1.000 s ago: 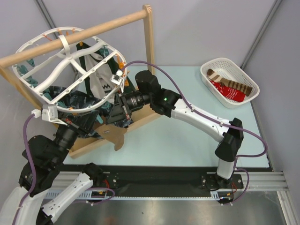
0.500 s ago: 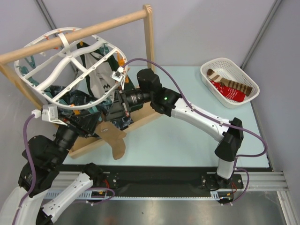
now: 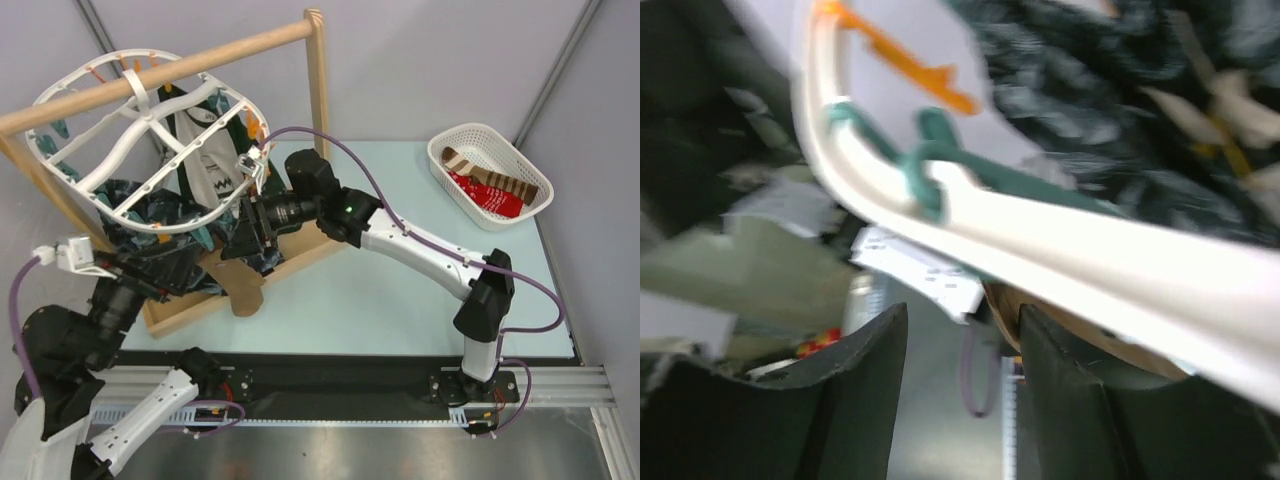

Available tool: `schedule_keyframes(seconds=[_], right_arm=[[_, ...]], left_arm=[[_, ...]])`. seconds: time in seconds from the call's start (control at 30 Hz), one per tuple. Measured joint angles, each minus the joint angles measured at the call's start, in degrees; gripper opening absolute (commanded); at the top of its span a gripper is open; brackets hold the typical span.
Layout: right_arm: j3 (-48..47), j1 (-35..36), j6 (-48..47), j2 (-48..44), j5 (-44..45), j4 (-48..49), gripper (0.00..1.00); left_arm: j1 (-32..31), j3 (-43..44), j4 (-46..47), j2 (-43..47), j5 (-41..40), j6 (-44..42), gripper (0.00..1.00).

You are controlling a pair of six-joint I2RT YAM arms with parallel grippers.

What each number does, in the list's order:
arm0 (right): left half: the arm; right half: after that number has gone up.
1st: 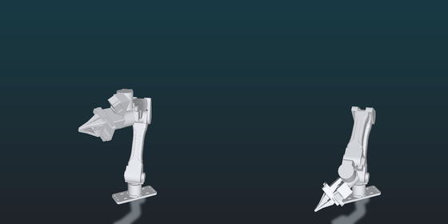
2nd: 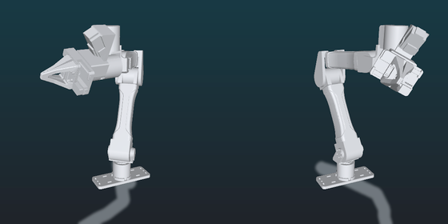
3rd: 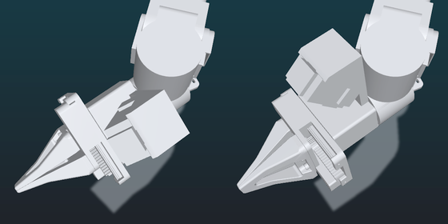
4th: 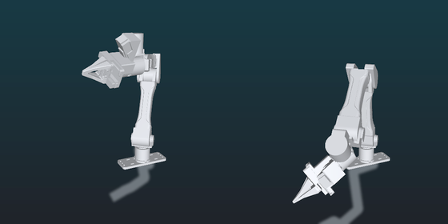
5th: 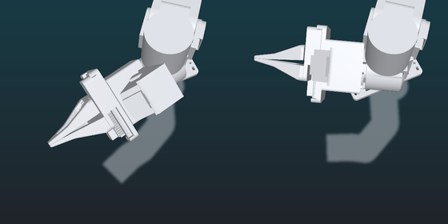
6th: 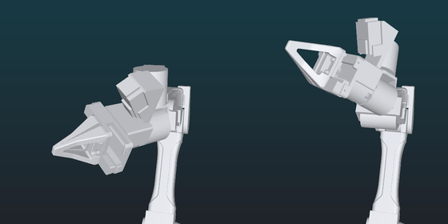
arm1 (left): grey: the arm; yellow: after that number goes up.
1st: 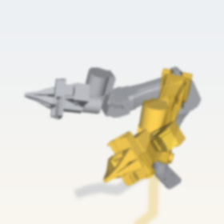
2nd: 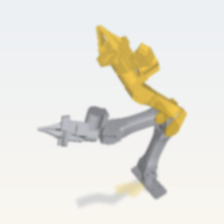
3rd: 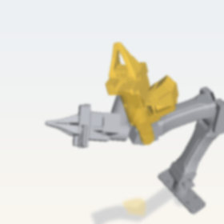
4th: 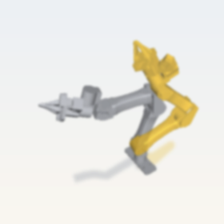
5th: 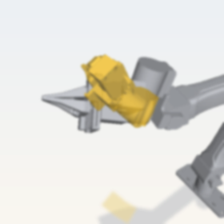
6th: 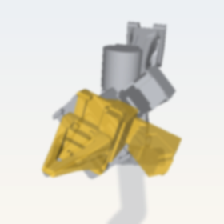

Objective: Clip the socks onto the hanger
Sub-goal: Clamp the sock onto the hanger, then open the clamp at the hanger.

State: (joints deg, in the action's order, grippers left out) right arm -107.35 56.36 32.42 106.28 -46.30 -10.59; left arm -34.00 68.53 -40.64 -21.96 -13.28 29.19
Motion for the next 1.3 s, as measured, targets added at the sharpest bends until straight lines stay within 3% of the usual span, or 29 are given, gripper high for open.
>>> schedule_keyframes(seconds=[0.13,0.3,0.53,0.77,0.83,1.0,1.3], right_arm=[[3.43,0.07,-8.0,-3.06,9.6,-5.53,0.56],[12.24,-0.5,-14.93,-10.91,19.91,-6.29,0.51],[14.86,-6.01,-17.66,-17.16,27.45,-5.4,0.49],[19.28,-18.08,-13.9,-21.73,22.62,4.33,0.5],[19.78,-19.06,-12.81,-21.66,20.44,6.99,0.54],[22.97,-16.37,-11.02,-21.66,15.47,14.51,0.63],[26.71,-9.97,-10.62,-19.76,13.0,24.44,0.68]], left_arm=[[0.0,2.75,0.66,1.77,0.68,1.07,0.57],[0.0,1.9,5.99,2.21,7.74,3.5,0.46],[0.0,-2.14,13.6,-5.31,18.82,7.43,0.43],[0.0,-2.97,17.11,-13.35,22.91,8.9,0.41],[0.0,-2.97,16.9,-13.38,22.16,8.74,0.43],[0.0,-2.95,15.52,-10.82,18.21,7.69,0.44],[0.0,-2.97,11.47,-8.98,11.45,5.03,0.45]])
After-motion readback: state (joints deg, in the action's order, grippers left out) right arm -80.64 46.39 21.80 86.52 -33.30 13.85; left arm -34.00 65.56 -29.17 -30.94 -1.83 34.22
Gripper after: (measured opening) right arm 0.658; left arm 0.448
